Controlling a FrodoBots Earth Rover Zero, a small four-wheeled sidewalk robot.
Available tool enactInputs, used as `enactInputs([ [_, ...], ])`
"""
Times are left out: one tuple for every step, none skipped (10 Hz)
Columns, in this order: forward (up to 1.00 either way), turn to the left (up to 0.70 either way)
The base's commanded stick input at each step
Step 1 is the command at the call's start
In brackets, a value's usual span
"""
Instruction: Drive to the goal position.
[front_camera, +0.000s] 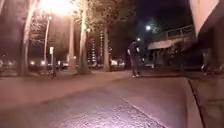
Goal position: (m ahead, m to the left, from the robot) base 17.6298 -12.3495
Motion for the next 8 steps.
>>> enactInputs([
  [0.45, -0.27],
  [0.45, -0.27],
  [0.45, -0.27],
  [0.42, -0.50],
  [0.36, -0.90],
  [0.30, -0.75],
  [0.30, -0.74],
  [0.29, -0.74],
])
